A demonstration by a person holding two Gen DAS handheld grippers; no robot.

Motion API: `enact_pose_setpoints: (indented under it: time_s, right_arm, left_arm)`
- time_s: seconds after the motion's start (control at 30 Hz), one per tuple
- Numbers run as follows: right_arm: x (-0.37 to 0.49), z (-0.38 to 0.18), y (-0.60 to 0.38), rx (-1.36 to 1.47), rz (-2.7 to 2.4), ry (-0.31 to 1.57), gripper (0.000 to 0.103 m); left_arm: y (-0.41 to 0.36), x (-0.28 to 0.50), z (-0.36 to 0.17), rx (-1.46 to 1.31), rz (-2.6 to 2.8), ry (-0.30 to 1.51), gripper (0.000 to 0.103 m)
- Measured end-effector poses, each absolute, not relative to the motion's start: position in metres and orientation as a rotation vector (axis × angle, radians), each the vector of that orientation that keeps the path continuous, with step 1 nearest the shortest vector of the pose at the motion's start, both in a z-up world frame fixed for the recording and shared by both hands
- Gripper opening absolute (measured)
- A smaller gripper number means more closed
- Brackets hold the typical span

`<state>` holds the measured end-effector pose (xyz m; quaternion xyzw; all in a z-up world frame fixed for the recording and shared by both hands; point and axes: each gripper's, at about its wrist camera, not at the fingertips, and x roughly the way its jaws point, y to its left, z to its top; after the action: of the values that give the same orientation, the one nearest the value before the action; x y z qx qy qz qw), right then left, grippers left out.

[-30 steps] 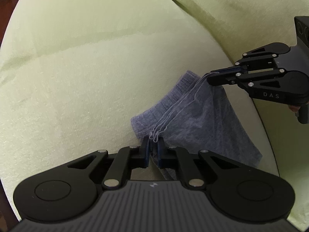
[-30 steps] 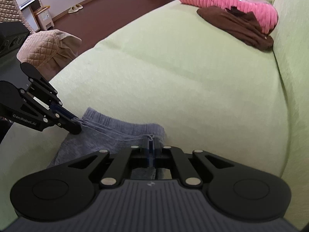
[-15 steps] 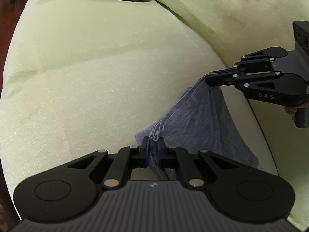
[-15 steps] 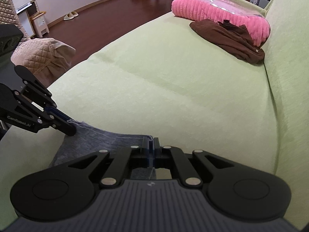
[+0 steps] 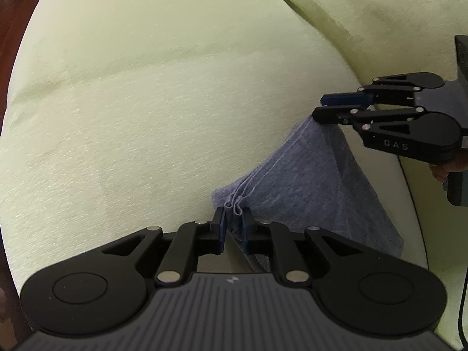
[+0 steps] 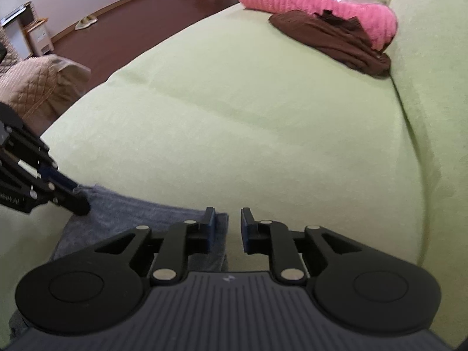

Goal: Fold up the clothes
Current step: 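Open both grippers and withdraw from the folded shorts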

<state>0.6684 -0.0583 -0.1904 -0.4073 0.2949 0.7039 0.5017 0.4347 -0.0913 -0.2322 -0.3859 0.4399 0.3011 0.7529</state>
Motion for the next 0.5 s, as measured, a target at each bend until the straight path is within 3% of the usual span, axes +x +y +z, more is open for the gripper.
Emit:
enact_pose_setpoints:
  time_s: [0.23, 0.4, 0.5]
  right_arm:
    - [0.668, -0.181, -0.068, -0.951, 1.648, 0.682, 0.026]
    - [0.669, -0.173, -0.080, -0.919, 1.599, 0.652, 0.039]
    - [0.669, -0.159, -0.097, -0.802, 1.557, 0.679, 0.039]
  left_arm:
    - [-0.101, 0.423, -0.229, -0.834, 0.661, 0.979, 0.013]
    - [-0.092, 0.407, -0.226, -0.846, 0.656, 0.973, 0.014]
    - [-0.096, 0.392, -0.218, -0.866, 0.635, 0.956, 0.028]
